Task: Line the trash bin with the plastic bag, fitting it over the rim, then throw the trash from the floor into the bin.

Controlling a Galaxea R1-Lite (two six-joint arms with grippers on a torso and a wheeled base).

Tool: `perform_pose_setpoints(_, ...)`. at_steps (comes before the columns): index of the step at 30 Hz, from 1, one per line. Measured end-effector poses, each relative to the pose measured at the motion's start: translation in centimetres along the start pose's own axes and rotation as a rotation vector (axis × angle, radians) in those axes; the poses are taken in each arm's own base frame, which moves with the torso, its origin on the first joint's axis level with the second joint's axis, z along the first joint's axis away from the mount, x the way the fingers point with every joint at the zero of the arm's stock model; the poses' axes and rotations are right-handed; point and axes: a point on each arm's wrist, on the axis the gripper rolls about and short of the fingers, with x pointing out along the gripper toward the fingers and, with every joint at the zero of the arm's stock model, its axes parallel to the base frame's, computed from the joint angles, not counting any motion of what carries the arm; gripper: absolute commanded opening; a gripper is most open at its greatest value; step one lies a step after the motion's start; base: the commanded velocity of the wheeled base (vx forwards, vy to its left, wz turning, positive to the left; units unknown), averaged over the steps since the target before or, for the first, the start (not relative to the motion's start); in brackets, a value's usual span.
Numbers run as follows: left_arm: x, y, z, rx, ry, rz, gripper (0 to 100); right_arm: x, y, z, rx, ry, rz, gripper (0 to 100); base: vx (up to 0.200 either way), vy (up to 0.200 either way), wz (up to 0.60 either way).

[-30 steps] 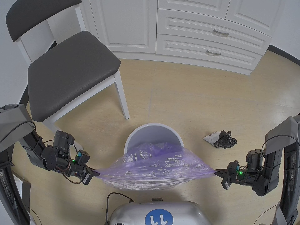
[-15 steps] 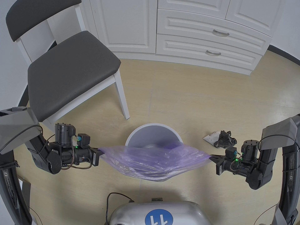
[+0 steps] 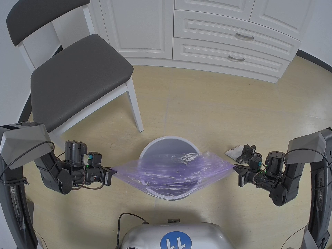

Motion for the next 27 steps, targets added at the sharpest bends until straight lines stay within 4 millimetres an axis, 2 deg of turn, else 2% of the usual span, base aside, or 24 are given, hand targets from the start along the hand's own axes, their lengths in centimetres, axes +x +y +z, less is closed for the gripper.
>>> perform_pose_setpoints(7,0.6,0.5,-0.8,-0.014,0.022,0.003,0,0.2,-0.4,-0.9,0.011,0.022,-0.005,0,0.0,0.0,0.0)
perform_pose_setpoints(8,0.6,0.5,-0.9,-0.015,0.024,0.003,0,0.1,-0.3,-1.0,0.012,0.027,-0.003,100,0.0,0.0,0.0)
perform_pose_setpoints(14,0.5,0.5,-1.1,-0.019,0.028,-0.001,0,-0.6,0.4,-0.9,0.011,0.042,0.02,100,0.0,0.0,0.0)
perform_pose_setpoints(20,0.1,0.1,-0.9,-0.016,0.026,-0.008,0,-2.8,1.3,0.3,0.014,0.02,0.158,100,0.0,0.0,0.0)
perform_pose_setpoints(24,0.0,0.0,-0.8,-0.014,0.023,-0.009,0,-4.1,0.7,0.6,0.034,-0.023,0.313,100,0.0,0.0,0.0)
perform_pose_setpoints(27,0.0,0.0,-0.8,-0.015,0.024,-0.01,0,-4.9,-0.4,0.5,0.06,-0.065,0.442,100,0.0,0.0,0.0)
